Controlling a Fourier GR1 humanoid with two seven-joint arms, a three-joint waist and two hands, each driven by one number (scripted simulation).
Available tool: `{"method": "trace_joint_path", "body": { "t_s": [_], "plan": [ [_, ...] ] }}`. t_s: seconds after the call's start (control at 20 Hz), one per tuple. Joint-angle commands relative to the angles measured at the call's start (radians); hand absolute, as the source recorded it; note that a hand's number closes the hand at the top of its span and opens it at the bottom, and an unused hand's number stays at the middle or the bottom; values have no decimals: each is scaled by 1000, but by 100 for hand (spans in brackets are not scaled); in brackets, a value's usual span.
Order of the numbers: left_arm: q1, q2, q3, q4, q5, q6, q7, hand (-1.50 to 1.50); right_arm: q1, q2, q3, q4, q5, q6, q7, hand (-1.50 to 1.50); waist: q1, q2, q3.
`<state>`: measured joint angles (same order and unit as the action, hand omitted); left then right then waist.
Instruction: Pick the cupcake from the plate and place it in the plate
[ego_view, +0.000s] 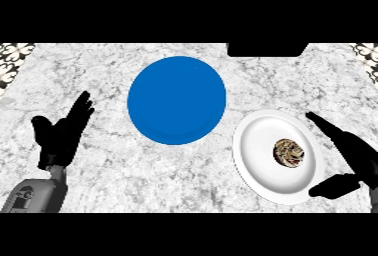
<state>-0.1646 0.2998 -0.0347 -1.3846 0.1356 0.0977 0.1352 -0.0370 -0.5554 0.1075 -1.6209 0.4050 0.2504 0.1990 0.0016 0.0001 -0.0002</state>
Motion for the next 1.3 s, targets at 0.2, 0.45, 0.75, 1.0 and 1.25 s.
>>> {"method": "trace_joint_path", "body": {
  "t_s": [0.2, 0.45, 0.75, 1.0, 1.25],
  "plan": [
    [-24, -33, 49, 23, -35, -31, 6, 0, -100, 85, -30, 121, 109, 54, 7, -150, -1, 0, 0],
    [81, -67, 27, -112, -66, -25, 38, 0, -131, 103, -53, 143, 166, 79, 17, -150, 3, -1, 0],
    [-14, -76, 73, 55, -85, -59, -57, 0, -152, 173, 11, 219, 251, 94, 4, -150, -1, 1, 0],
    [22, -72, 79, -53, -79, -47, 44, 0, -135, 140, 35, 264, 272, 97, -187, 150, 2, 0, 1],
    [-28, -80, 95, 7, -110, -67, 21, 0, -91, 224, 32, 210, 321, 63, -147, 150, -3, 0, 0]
  ]
}}
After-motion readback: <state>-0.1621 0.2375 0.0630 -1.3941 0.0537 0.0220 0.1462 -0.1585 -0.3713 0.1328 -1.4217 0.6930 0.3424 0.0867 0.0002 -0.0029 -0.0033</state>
